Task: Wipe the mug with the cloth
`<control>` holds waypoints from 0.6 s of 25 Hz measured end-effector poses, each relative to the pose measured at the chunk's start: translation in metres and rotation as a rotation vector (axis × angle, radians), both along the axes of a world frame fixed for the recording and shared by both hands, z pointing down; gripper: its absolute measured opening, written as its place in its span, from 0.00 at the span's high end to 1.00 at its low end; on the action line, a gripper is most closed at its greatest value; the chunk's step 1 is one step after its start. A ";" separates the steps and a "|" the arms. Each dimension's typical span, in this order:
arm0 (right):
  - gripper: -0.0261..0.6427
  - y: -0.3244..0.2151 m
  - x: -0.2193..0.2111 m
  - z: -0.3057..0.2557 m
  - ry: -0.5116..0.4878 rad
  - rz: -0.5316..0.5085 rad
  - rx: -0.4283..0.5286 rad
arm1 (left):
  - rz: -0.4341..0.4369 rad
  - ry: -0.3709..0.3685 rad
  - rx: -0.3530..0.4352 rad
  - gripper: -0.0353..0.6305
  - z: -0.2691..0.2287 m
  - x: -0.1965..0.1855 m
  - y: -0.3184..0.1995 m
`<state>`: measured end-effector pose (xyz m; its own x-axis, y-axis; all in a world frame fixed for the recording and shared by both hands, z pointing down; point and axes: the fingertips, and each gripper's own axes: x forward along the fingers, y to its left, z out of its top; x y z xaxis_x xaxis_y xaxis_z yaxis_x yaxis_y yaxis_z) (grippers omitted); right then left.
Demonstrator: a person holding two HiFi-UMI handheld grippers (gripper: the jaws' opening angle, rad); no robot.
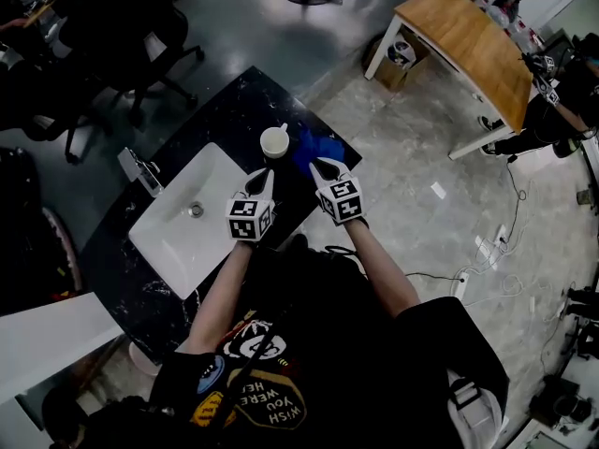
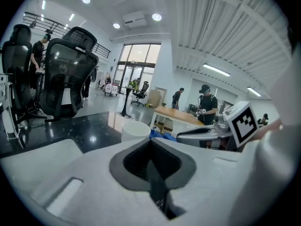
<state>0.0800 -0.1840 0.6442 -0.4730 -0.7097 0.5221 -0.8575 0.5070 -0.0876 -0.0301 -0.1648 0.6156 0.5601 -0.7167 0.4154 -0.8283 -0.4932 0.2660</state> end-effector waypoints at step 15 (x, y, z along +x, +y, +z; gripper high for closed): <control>0.44 -0.050 0.019 0.079 0.171 0.032 -0.172 | -0.005 -0.019 -0.079 0.94 0.026 0.004 0.014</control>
